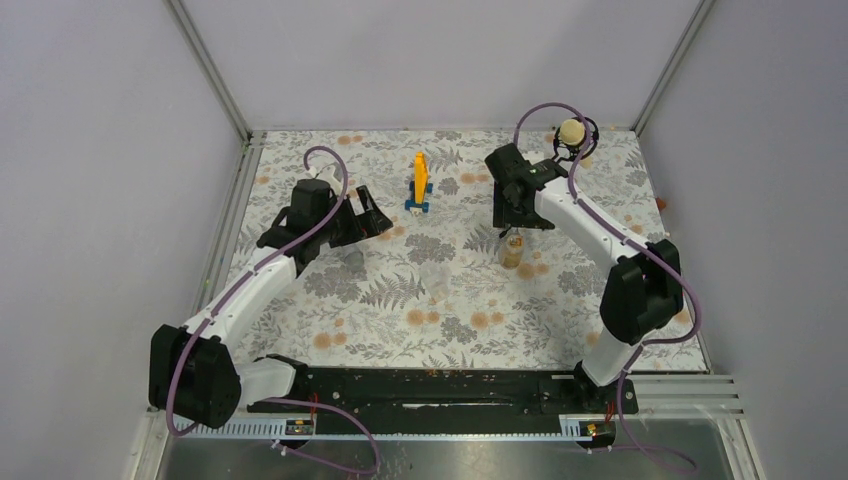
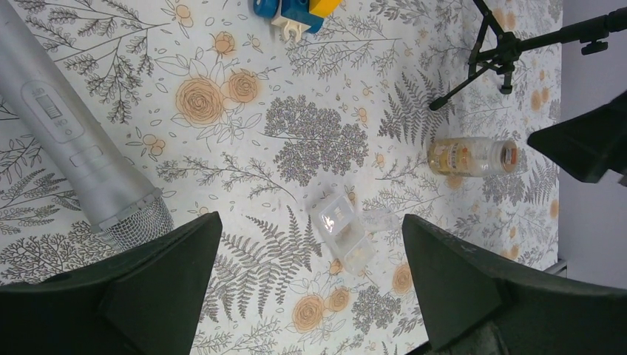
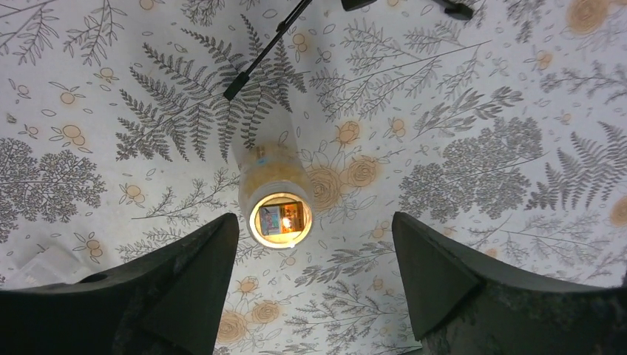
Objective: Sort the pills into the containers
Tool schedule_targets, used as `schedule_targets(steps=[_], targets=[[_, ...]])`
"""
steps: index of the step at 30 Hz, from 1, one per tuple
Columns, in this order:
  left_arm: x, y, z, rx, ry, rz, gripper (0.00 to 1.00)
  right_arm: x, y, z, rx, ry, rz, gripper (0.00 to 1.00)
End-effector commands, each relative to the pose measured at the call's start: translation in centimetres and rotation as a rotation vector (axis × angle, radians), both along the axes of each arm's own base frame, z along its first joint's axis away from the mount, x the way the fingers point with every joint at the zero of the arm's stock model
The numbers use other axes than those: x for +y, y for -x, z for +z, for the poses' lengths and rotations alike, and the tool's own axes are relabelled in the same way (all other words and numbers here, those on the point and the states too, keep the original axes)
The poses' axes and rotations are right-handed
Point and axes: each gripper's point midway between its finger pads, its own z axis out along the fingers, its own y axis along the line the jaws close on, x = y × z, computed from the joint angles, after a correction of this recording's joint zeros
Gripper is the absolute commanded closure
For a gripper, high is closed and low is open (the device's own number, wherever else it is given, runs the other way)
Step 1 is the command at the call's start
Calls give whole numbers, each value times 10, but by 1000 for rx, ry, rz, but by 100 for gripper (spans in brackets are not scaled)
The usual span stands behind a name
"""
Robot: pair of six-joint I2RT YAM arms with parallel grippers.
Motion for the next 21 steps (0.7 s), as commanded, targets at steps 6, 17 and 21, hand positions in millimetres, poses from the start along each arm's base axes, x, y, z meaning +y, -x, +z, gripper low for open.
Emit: schedule_targets(steps=[6, 17, 21], targets=[[-8, -14, 30, -68, 55, -10, 5, 15, -7, -32, 95, -150, -4, 23], [-7, -9, 16, -19, 70, 16, 6, 21, 14, -57, 164, -217, 12, 38], [-7, -8, 15, -20, 77, 21, 6, 21, 12, -57, 161, -217, 17, 61]])
